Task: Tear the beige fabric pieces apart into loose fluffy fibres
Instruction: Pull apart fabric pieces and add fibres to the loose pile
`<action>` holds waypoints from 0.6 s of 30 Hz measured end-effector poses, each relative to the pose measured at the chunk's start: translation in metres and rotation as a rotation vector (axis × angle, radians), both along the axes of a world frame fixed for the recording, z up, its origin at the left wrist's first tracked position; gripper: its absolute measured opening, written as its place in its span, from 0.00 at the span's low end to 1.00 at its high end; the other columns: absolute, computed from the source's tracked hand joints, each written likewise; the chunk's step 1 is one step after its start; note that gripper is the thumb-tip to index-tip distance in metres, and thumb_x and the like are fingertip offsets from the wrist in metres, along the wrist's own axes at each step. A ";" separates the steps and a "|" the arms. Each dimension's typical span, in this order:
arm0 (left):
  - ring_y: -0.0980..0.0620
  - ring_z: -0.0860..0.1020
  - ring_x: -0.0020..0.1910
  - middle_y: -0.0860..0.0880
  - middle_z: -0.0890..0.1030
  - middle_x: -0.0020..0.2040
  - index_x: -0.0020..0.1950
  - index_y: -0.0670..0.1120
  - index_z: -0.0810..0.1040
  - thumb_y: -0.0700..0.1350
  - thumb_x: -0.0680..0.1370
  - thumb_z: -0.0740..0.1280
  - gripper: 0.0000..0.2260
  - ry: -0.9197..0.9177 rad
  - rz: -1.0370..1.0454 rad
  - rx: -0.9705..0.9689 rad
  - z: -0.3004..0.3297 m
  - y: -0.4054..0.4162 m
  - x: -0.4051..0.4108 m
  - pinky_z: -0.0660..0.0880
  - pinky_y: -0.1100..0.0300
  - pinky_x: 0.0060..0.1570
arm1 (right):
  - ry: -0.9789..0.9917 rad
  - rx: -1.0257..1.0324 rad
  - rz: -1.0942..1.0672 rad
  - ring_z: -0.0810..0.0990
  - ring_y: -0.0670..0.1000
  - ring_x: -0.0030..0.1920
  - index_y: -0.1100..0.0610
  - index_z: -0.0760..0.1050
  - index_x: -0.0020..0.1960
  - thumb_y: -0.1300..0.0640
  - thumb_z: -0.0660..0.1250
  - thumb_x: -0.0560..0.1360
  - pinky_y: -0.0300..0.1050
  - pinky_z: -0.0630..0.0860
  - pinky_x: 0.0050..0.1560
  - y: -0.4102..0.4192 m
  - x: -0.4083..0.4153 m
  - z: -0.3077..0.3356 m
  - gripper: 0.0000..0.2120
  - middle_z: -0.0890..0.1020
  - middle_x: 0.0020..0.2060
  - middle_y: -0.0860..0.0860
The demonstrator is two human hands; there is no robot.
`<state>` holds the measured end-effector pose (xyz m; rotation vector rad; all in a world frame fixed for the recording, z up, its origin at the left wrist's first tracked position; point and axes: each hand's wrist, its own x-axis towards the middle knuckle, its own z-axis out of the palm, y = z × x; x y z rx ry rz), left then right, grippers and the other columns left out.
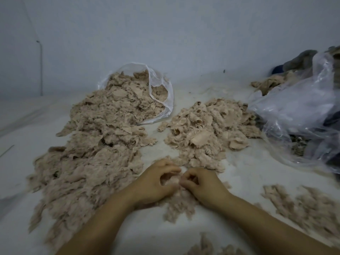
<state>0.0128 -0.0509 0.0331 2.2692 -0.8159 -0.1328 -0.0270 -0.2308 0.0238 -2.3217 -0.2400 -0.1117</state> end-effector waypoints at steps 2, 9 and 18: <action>0.70 0.69 0.59 0.66 0.71 0.58 0.60 0.67 0.70 0.56 0.72 0.65 0.17 0.019 0.002 -0.093 0.005 -0.004 0.002 0.65 0.75 0.57 | -0.002 0.178 0.010 0.75 0.38 0.33 0.50 0.76 0.39 0.57 0.67 0.76 0.31 0.71 0.38 0.003 0.006 0.002 0.08 0.78 0.33 0.42; 0.61 0.73 0.34 0.55 0.76 0.34 0.41 0.51 0.81 0.46 0.74 0.71 0.03 0.106 0.063 -0.188 -0.010 0.002 0.015 0.69 0.63 0.38 | 0.081 0.631 -0.041 0.73 0.44 0.24 0.58 0.75 0.43 0.60 0.65 0.78 0.40 0.72 0.28 0.001 0.012 -0.006 0.05 0.75 0.24 0.44; 0.63 0.79 0.46 0.59 0.82 0.47 0.53 0.55 0.78 0.56 0.71 0.72 0.14 0.310 0.064 -0.350 0.006 0.017 0.008 0.73 0.71 0.45 | 0.146 0.811 0.102 0.76 0.44 0.25 0.60 0.74 0.49 0.59 0.68 0.73 0.37 0.74 0.27 -0.001 0.009 -0.004 0.07 0.76 0.24 0.46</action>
